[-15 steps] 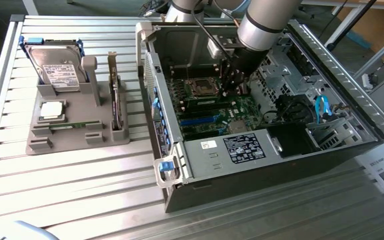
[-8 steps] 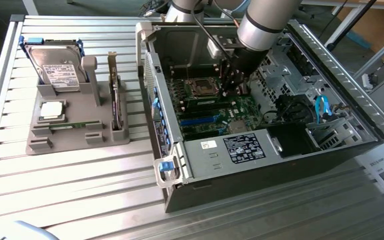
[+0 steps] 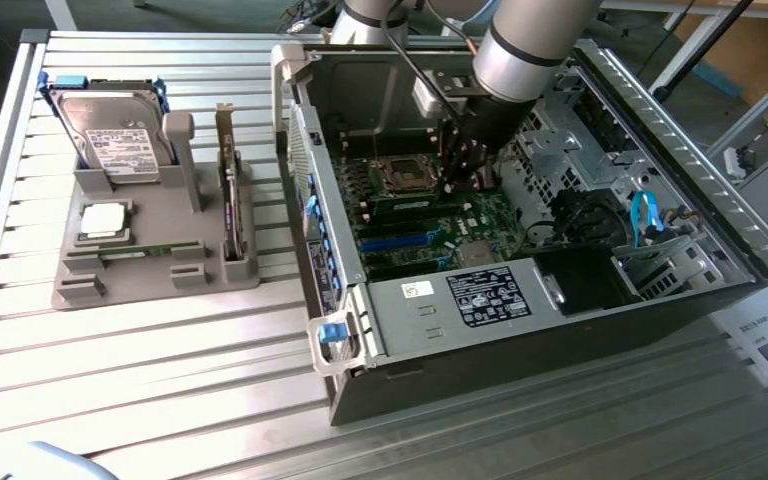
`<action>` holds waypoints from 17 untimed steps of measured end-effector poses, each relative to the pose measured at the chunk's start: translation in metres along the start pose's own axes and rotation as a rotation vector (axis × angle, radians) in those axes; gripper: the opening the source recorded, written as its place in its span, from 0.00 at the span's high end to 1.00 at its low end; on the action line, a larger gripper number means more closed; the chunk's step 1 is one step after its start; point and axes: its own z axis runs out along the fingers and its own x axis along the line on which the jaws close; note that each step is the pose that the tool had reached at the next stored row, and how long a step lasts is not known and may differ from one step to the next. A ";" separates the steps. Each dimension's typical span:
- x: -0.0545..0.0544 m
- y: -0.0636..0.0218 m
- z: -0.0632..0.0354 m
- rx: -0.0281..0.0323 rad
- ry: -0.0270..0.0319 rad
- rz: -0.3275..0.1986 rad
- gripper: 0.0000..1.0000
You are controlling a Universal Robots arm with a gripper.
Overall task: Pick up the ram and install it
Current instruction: 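Insert the ram into the slot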
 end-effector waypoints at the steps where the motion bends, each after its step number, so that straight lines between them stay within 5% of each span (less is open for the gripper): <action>1: 0.000 0.0003 0.0000 0.0002 0.0000 0.000 0.88; 17: 0.000 0.0008 0.0027 0.0064 0.0003 0.000 0.88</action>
